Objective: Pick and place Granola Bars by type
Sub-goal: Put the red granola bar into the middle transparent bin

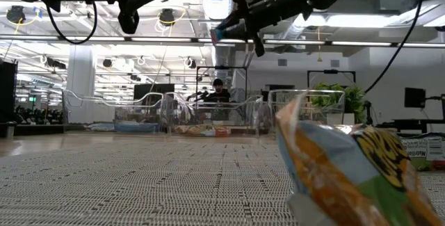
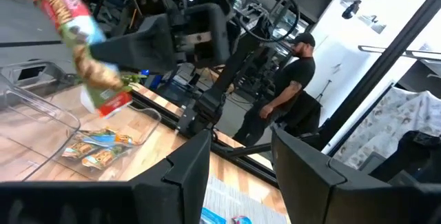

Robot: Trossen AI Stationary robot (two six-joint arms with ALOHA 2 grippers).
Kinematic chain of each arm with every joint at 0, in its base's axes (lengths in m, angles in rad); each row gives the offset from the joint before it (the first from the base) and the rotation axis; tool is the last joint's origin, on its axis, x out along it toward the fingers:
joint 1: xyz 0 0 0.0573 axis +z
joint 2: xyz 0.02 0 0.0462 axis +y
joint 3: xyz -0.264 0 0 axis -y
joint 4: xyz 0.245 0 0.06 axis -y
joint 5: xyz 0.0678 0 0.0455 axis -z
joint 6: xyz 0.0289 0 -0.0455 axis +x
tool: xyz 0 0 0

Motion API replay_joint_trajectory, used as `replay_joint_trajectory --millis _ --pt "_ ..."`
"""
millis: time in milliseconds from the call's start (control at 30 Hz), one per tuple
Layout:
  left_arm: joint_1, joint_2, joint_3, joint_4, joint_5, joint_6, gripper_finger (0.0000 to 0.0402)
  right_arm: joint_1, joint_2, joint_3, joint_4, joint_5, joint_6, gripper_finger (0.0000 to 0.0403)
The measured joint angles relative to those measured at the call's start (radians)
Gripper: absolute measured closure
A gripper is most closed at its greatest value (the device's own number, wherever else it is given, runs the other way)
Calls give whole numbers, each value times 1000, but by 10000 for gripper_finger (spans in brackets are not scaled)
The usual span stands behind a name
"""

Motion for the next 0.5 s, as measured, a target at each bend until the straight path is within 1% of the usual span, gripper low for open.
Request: replay_joint_trajectory --millis 133,300,367,500 --pt "0 0 0 -2 -3 0 254 -18 15 64 -176 12 -110 340" --pt "0 0 0 -9 -14 0 254 -25 15 122 -418 150 -231 340" --pt "0 0 0 -9 -14 0 254 -32 15 138 -472 181 -261 340" --pt "0 0 0 -27 -14 1 254 -55 15 148 -510 186 -278 340"
